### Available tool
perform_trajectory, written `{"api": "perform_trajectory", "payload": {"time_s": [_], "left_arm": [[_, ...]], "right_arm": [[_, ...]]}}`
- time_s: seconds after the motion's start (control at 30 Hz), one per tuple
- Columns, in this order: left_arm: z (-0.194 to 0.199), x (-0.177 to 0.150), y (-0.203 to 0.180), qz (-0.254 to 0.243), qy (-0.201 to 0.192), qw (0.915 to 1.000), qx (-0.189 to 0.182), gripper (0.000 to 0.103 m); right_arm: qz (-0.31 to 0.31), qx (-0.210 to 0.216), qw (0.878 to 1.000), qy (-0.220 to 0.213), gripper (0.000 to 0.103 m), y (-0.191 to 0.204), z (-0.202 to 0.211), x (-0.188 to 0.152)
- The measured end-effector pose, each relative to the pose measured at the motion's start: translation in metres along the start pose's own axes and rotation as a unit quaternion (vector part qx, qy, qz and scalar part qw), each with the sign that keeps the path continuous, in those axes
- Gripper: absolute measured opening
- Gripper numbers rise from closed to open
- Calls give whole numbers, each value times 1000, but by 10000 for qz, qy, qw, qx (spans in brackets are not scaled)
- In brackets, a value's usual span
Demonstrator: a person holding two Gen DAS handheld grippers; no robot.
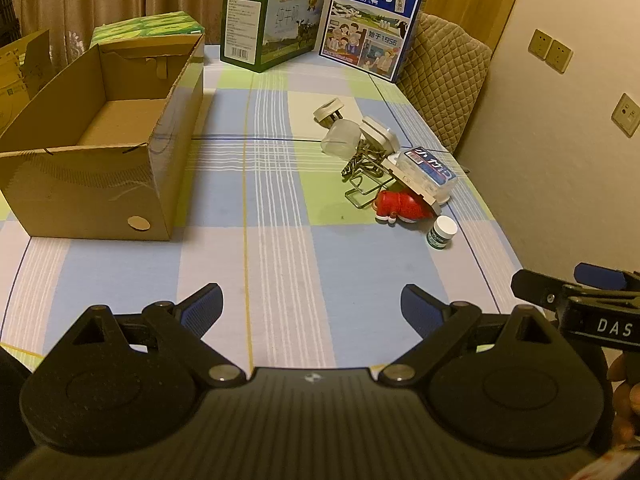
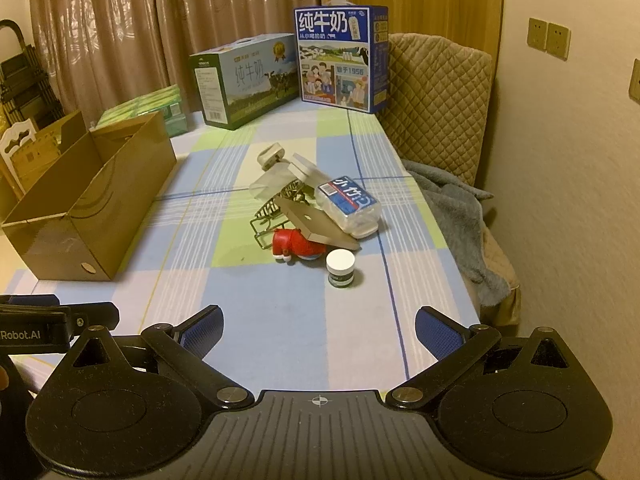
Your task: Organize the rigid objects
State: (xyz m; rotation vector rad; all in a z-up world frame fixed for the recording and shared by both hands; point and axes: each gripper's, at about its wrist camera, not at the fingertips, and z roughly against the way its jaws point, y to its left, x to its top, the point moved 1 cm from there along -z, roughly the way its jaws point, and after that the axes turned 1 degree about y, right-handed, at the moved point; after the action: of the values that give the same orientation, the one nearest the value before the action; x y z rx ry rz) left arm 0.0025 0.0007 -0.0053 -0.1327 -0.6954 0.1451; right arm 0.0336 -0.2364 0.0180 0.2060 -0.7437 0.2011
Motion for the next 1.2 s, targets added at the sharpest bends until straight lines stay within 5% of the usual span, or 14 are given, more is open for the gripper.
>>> {"api": "perform_trajectory", "payload": {"time_s": [1.2], "left_arm": [[-5,1,8,8,-16,10000,12,92]], "right_arm": [[-63,17,10000,74,100,-3,-10,-8]]}}
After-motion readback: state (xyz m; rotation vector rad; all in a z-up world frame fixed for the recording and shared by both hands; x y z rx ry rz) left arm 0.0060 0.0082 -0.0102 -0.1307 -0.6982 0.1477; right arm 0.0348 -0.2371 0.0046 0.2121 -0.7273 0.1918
